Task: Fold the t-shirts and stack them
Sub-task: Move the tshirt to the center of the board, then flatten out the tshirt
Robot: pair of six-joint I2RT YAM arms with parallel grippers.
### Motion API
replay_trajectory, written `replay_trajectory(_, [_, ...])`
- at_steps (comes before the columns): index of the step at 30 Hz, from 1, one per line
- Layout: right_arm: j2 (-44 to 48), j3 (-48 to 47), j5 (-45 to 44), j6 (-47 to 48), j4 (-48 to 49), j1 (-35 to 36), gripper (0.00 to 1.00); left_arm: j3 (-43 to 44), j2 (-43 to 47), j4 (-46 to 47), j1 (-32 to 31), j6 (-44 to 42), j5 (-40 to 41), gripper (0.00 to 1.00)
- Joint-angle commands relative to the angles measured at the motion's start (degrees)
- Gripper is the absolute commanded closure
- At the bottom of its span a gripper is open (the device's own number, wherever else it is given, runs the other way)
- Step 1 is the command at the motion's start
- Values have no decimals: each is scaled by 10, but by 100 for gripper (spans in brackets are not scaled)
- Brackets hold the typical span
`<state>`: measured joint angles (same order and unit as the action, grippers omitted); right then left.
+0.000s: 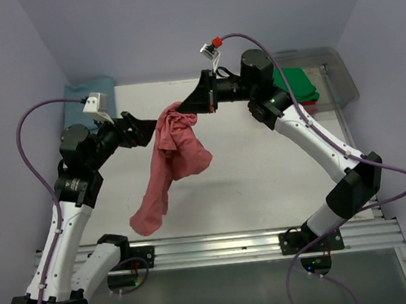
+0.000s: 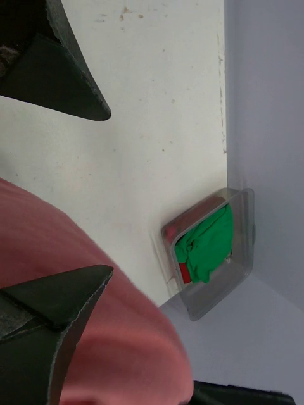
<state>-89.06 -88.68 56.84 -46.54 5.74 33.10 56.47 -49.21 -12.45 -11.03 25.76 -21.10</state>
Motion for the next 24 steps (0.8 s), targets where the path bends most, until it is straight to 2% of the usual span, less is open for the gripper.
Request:
replay_trajectory(1, [-41,-76,-239,90,-256,-6,100,25,14,-21,0,-24,31,0])
replay_trajectory(4, [-116,-138,-373,94,-412,-5,100,25,20,-24,0,-26,37,0])
replay_trajectory(7, [-175,-152,-413,98,-474,-4,100,21,22,-28,0,-25,38,0])
replay_trajectory(13, [-191,-117,-469,95,-474,-5,100,3,13,-33,0,-33,34,0])
replay_trajectory(19, [-194,-130,-532,107,-473,-5,100,-30,-53,-47,0,-19,1,0])
replay_trajectory(24, [-185,-144,-558,125,-485,-5,100,-69,-127,-50,-1,31,-31,0])
